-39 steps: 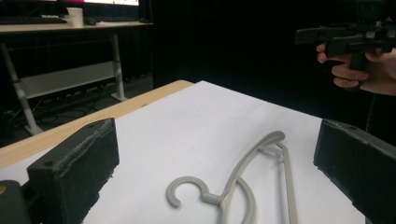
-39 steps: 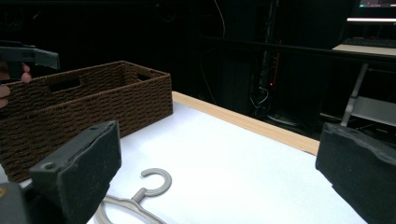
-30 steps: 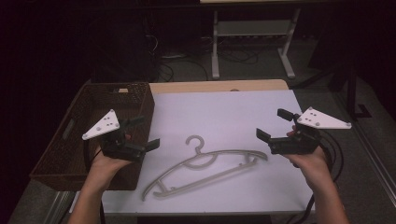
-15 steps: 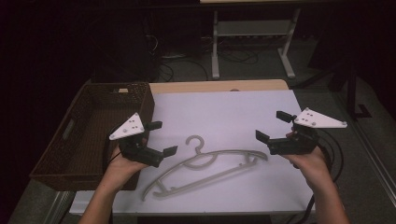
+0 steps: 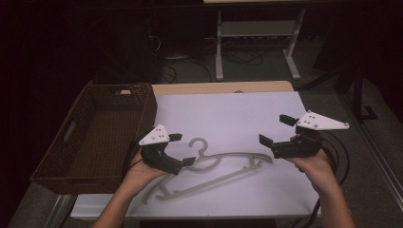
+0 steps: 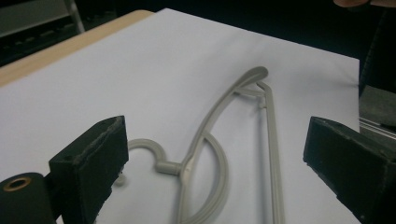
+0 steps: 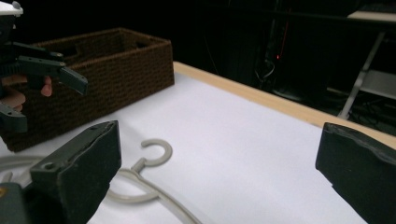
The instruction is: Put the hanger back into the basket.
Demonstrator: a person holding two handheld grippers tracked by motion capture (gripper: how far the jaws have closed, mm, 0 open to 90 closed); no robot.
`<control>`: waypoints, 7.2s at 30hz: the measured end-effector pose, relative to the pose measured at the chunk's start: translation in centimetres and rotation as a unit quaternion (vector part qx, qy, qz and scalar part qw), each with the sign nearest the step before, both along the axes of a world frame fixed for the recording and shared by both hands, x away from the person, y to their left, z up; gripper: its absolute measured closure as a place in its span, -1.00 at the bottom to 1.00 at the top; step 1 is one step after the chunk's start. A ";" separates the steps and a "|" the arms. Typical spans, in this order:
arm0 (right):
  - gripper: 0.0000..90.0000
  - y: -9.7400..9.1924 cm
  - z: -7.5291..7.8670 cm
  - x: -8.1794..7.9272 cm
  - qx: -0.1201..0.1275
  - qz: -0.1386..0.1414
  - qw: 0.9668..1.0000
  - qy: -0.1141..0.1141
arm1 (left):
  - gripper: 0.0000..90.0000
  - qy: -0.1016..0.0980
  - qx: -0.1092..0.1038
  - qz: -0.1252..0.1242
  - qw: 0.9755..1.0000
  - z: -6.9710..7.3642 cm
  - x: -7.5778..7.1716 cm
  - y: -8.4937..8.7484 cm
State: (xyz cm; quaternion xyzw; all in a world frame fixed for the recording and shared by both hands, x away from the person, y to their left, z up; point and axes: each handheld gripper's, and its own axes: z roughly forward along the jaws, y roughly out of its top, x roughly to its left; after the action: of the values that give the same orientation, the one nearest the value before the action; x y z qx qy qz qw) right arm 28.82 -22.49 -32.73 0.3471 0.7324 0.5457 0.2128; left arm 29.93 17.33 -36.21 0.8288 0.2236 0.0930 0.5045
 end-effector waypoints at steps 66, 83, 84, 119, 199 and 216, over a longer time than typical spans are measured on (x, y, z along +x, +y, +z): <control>0.67 -2.4 -9.6 5.1 -0.162 0.064 0.950 0.260 | -0.86 0.017 -0.018 -0.015 1.000 -1.0 0.0 -0.3; 0.69 -1.7 -10.8 5.2 -0.203 0.092 0.937 0.269 | -0.86 0.017 -0.018 -0.017 1.000 -1.0 0.0 -0.4; 0.69 -1.9 -10.7 5.2 -0.204 0.091 0.937 0.269 | -0.86 0.018 -0.018 -0.016 1.000 -1.0 0.0 -0.4; -0.20 -4.2 -7.3 4.0 -0.134 0.010 0.975 0.177 | -0.86 0.022 -0.006 -0.010 1.000 -1.7 1.2 -0.8; 0.99 8.5 -11.0 2.1 -0.204 0.162 0.943 0.206 | -0.56 0.052 0.133 -0.025 0.989 -6.7 8.6 -5.3; 0.99 8.5 -11.0 2.2 -0.201 0.163 0.944 0.206 | 0.37 0.031 0.170 -0.055 0.984 -7.7 8.5 -8.1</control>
State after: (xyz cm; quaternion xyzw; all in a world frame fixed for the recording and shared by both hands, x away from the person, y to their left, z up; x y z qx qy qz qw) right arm 30.98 -14.00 -43.76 0.2776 0.9013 0.3312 0.0309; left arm 38.45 9.20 -43.91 0.9158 0.1743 0.0766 0.3537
